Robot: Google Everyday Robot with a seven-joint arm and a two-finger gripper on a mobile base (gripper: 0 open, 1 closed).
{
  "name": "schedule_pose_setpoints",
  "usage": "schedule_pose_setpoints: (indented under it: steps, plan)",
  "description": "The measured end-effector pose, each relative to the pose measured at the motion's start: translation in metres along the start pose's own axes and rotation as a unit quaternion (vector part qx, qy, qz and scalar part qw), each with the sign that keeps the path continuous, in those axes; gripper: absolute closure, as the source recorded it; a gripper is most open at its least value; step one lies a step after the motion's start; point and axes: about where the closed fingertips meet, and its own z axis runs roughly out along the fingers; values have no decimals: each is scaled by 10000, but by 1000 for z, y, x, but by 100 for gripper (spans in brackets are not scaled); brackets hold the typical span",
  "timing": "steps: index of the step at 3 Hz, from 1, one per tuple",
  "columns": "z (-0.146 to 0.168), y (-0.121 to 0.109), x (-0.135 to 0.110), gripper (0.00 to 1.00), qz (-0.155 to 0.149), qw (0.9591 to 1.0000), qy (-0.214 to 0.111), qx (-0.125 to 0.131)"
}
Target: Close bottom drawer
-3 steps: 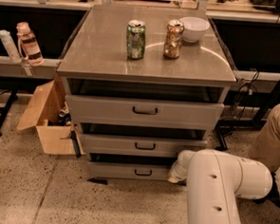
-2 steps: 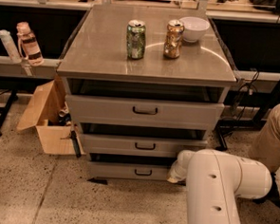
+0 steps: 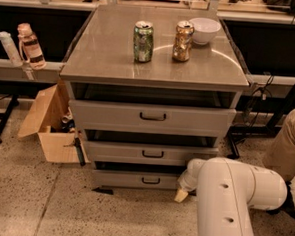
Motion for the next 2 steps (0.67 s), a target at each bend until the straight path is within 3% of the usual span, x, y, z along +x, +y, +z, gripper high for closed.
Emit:
schedule_pose_setpoints:
  steps: [2]
  plan:
    - [0, 0, 0, 0, 0, 10000, 0, 0]
